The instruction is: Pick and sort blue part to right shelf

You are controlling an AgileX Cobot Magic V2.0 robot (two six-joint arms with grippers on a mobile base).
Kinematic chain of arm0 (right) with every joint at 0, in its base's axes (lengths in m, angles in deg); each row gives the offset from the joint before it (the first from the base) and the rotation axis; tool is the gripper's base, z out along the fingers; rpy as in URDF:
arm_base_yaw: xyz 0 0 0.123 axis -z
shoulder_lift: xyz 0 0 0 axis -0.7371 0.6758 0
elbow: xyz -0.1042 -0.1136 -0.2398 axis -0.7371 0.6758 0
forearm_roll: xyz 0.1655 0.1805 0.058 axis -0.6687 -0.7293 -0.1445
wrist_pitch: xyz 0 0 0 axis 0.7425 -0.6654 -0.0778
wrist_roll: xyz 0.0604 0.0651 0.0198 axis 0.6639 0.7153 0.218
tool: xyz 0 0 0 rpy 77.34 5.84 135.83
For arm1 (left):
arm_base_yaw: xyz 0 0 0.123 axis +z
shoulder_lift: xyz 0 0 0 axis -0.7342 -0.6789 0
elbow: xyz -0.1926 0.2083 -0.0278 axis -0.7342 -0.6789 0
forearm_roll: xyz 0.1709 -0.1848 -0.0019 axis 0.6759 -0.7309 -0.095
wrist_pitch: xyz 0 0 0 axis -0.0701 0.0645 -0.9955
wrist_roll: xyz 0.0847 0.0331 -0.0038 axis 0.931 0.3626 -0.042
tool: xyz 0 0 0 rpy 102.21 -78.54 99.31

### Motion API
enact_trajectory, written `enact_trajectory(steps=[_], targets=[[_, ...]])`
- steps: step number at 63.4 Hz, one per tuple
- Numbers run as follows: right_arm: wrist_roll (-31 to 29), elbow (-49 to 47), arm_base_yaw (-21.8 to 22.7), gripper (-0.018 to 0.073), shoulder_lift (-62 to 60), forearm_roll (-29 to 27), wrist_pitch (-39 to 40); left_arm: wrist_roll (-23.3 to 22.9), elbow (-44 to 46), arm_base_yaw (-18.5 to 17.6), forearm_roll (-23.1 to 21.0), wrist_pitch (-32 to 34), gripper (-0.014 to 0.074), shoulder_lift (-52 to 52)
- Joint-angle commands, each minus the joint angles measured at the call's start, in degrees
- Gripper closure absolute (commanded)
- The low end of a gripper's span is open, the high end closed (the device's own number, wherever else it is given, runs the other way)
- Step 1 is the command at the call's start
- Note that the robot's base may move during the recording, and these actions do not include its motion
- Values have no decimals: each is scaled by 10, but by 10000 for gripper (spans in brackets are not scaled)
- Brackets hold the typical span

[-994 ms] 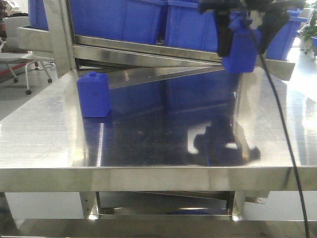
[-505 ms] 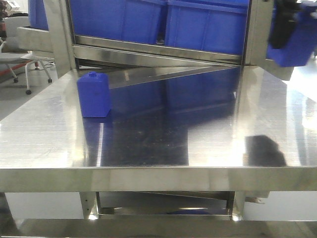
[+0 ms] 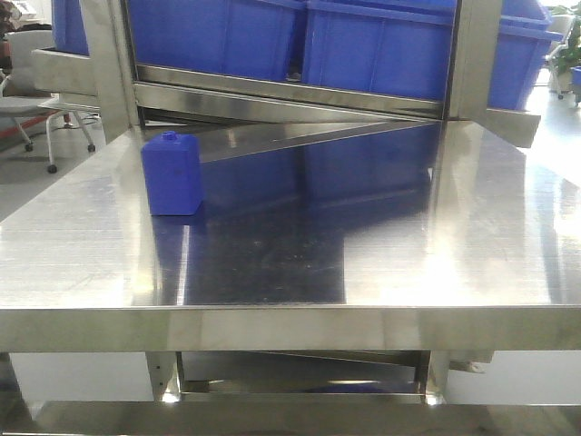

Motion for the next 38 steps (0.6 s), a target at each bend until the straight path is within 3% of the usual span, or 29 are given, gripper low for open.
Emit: enact_trajectory(steps=[1,22,38], targets=[[-6,20,4,153,-51,-2,96,-4,-14,0,-1,50,473,14],[-6,122,4,153,-244,-2,89,-4,-14,0,-1,50,473,14],[-6,143,4,153,-365,-2,83,-4,-14,0,-1,50,473,14]])
